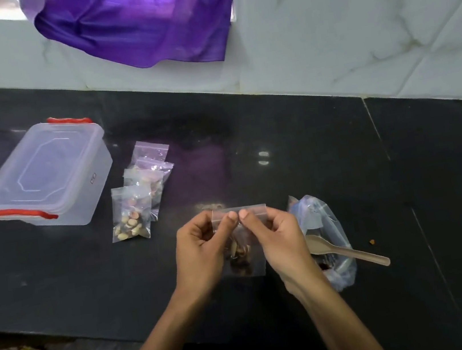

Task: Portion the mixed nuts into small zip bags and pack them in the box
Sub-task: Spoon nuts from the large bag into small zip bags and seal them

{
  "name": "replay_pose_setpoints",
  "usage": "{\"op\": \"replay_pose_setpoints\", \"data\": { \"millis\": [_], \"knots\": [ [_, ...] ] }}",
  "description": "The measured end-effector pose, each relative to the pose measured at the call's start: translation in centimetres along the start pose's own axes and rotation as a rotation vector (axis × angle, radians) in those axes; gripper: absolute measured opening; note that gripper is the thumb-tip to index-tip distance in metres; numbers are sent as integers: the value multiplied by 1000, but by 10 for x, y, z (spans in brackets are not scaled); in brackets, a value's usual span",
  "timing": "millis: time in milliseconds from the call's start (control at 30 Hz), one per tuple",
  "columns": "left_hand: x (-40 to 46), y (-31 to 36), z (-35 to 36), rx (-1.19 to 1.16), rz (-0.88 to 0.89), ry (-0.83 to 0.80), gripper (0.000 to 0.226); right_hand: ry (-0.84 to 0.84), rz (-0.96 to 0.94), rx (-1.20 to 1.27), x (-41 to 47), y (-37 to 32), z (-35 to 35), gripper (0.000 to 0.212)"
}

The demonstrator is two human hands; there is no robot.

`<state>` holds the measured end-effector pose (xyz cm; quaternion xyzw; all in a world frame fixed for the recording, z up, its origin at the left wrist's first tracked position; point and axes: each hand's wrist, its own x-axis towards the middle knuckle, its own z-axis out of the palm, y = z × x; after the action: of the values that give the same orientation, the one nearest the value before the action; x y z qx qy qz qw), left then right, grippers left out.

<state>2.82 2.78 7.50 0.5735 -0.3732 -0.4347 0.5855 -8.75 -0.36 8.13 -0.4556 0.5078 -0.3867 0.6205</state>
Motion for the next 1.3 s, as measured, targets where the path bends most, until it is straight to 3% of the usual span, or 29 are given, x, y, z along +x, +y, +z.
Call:
{"op": "replay_pose_setpoints", "data": {
  "millis": [233,400,533,667,800,967,1100,1200,1300],
  "knots": [
    [-2,7,-27,-8,7,99,15,47,15,129,-4,3,29,24],
    [-1,1,-43,319,151,222,38,84,33,190,-1,7,59,21],
    [4,-3,-60,479,213,261,35,26,75,197,1,11,73,23],
    [9,-5,-73,500,250,248,34,18,51,148,-1,16,74,17],
    [9,-9,-77,357,243,276,40,35,-8,63,3,16,79,17],
    [17,-16,-105,331,203,333,48,-202,123,-80,13,28,94,47],
    [33,-14,-131,363,120,371,47,-121,104,-82,19,35,115,4],
    [41,-22,-151,272,-84,298,27,-34,132,-7,33,43,136,5],
    [43,-39,-166,240,-167,305,16,30,128,-27,48,55,153,5]
  ]
}}
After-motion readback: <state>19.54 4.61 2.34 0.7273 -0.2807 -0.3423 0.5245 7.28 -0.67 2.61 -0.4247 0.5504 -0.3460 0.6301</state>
